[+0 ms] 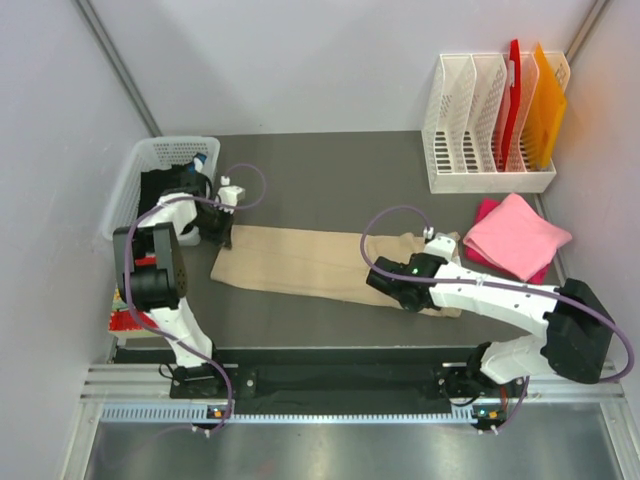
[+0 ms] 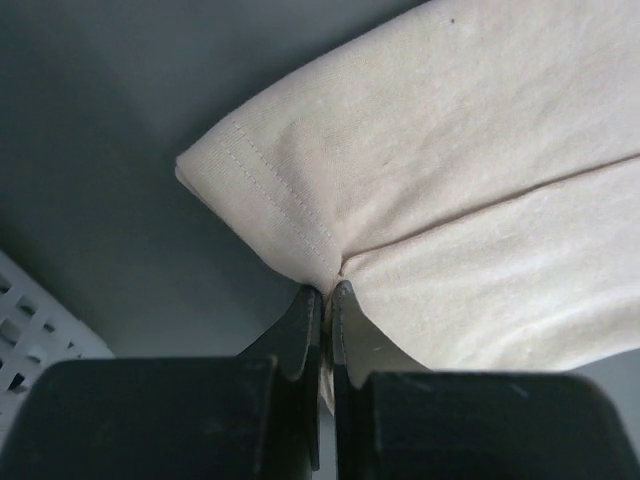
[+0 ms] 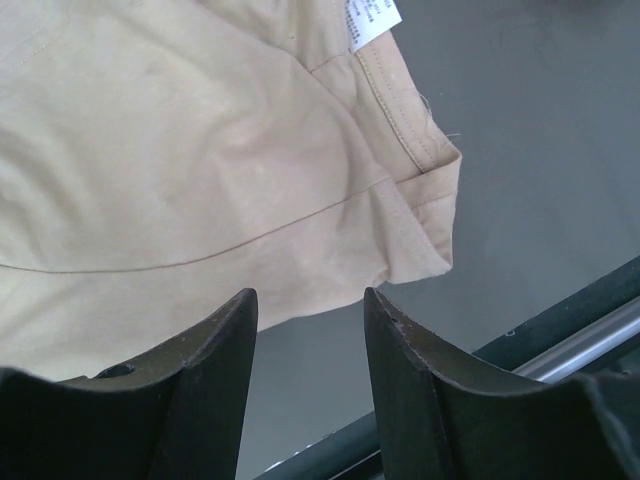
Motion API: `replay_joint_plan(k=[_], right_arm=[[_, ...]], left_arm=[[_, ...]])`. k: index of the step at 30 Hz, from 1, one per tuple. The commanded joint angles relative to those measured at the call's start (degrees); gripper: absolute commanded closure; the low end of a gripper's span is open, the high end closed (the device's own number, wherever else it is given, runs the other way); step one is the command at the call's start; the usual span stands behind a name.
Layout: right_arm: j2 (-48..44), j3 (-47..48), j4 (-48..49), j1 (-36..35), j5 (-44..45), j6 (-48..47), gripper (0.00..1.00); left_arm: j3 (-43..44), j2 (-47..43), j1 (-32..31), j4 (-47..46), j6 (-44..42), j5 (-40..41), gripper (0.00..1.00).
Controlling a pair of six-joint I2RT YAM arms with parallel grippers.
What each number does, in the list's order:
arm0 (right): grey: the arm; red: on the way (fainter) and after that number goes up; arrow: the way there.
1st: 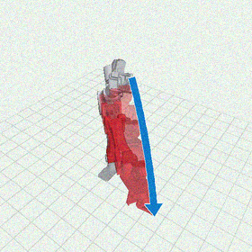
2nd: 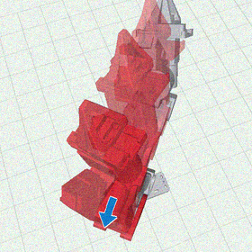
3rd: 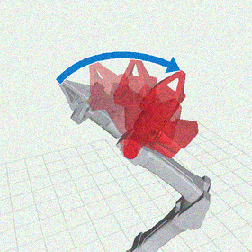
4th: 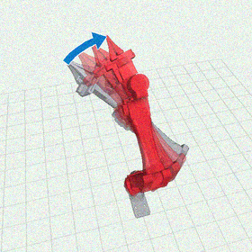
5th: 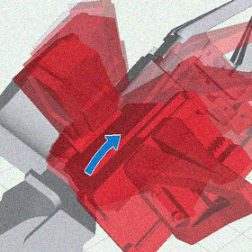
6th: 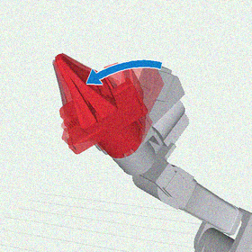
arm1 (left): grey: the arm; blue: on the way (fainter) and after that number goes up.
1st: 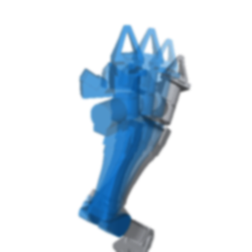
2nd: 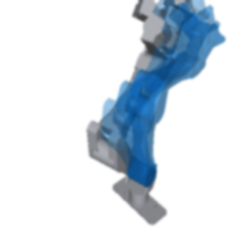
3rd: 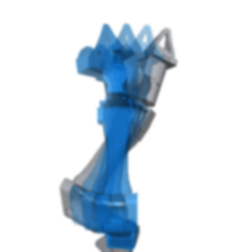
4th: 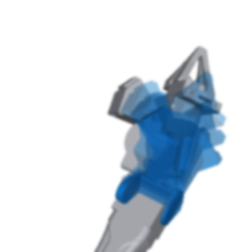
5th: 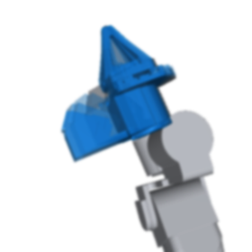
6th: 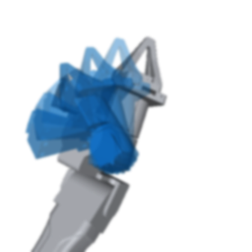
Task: Fold and stack the t-shirts
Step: Fold the tshirt
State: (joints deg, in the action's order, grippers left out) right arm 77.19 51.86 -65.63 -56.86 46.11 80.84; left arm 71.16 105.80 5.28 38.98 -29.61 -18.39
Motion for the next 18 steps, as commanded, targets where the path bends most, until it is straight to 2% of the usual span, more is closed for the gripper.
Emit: replay_joint_plan(k=[1,7,13,18], right_arm=[[-2.57,0.26,-0.12,-0.97,1.79,0.46,0.53],[-2.39,-0.18,-0.03,-0.97,1.79,0.28,0.53],[-3.80,-1.40,0.76,-0.97,1.79,0.37,0.53],[-3.54,-1.58,0.85,-0.97,1.71,0.29,0.53]], left_arm=[[2.67,-5.86,1.66,3.20,-1.95,2.31,1.00],[7.15,-6.83,1.05,7.33,0.07,-0.59,1.00],[6.01,-8.94,-5.10,7.60,2.35,0.46,1.00],[6.19,-9.03,-13.70,7.60,5.69,3.10,1.00]])
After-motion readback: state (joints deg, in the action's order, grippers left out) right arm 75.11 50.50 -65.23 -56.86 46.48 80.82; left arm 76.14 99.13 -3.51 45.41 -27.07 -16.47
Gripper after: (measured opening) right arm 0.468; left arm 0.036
